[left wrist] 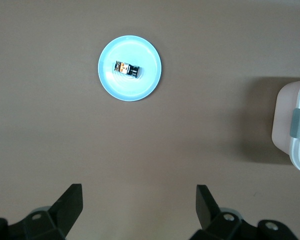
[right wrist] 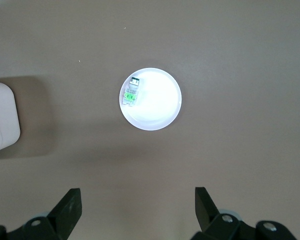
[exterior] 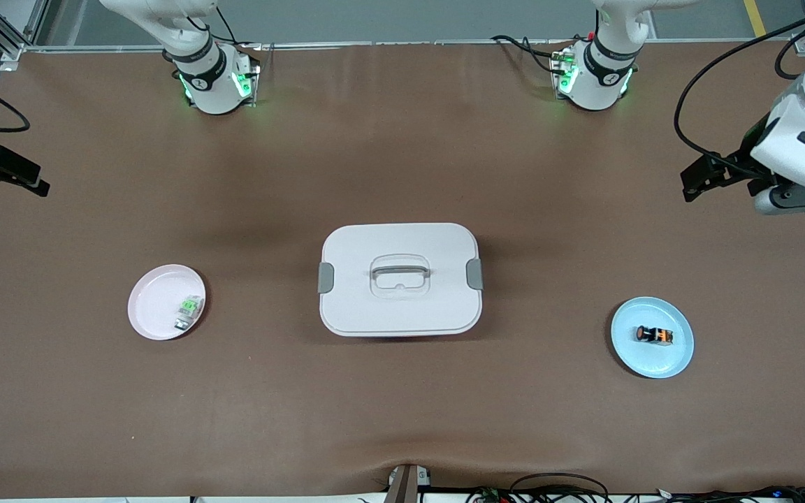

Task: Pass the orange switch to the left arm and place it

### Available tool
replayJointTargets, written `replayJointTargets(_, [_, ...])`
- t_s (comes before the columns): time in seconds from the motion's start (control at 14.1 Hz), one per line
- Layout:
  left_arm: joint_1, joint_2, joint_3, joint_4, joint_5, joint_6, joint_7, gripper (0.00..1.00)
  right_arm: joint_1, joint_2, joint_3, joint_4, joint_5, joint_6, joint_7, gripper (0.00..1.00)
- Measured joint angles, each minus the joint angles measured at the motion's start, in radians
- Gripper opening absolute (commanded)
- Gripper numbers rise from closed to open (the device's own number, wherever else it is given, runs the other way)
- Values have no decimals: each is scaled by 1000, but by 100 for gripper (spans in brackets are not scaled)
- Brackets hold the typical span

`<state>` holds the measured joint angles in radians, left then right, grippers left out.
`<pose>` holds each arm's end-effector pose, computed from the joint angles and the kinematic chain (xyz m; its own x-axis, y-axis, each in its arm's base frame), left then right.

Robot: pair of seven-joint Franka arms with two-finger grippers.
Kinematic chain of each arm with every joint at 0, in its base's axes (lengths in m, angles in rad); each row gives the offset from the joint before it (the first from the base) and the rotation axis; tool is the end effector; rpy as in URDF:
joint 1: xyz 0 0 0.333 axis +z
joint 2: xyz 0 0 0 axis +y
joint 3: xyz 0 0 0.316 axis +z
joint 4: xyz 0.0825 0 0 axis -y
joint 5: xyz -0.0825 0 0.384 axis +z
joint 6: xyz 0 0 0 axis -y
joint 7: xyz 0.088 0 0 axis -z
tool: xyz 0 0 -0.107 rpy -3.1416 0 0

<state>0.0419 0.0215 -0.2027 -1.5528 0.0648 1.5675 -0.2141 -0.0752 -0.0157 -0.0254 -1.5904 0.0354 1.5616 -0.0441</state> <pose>0.5548 -0.0817 0.6212 0.9986 0.0531 0.0066 0.0534 -0.9967 -0.0604 0.5460 -0.0514 0.6232 0.9984 -0.0562 -0.0115 -0.0565 -0.9977 -0.0363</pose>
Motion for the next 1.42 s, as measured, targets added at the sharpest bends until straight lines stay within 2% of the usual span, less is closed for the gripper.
replayJointTargets(0.36, [-52,-37,90,-6,0,-68,48,100,0,0,0,0,0,1,0,100])
replayJointTargets(0.99, [-59,-165,94,-105,-28,-75,106,100,0,-1,1,0,0,2,0,100])
replayJointTargets(1.42, [-57,-187,103,-117,-30,-75,119,100,0,-1,6,0,0,2,0,100])
